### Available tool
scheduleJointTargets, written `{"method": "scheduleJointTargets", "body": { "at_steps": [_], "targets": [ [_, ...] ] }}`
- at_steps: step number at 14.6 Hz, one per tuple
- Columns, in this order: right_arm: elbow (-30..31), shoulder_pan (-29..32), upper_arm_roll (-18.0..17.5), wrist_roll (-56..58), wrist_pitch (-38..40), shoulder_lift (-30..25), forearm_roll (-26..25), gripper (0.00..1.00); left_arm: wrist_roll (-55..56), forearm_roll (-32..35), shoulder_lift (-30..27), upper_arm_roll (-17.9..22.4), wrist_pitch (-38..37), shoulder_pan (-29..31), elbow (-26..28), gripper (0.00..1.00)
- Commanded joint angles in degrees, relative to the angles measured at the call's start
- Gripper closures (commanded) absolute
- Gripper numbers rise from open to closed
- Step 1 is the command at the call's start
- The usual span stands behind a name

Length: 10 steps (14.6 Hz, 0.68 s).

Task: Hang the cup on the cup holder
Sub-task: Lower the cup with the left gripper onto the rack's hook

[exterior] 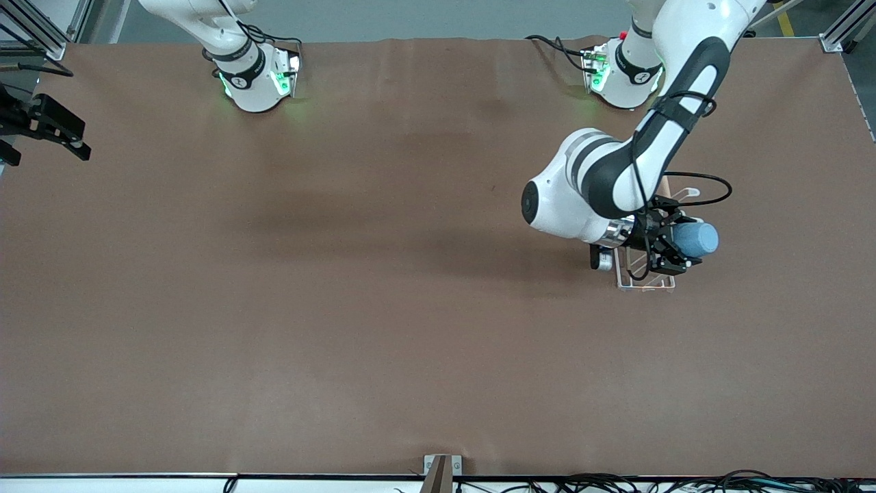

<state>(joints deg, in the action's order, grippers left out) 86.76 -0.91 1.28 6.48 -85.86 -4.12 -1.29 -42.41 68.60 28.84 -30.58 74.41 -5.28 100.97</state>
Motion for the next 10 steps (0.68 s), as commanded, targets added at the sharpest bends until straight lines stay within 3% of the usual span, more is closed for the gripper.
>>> {"method": "scheduleJointTargets", "body": {
  "at_steps": [1,10],
  "targets": [
    [0.1,1.9,-0.3,1.8,-0.4,0.8,2.1,0.0,2.5,2.3,1.9,-0.2,-2.9,-0.8,-0.3,0.66],
    [0.2,1.2,-0.5,1.6,-0.4,0.7,2.2,0.0,6.5,5.0,6.5,-0.2,-6.0,-1.7,-0.3,0.65]
  ]
}}
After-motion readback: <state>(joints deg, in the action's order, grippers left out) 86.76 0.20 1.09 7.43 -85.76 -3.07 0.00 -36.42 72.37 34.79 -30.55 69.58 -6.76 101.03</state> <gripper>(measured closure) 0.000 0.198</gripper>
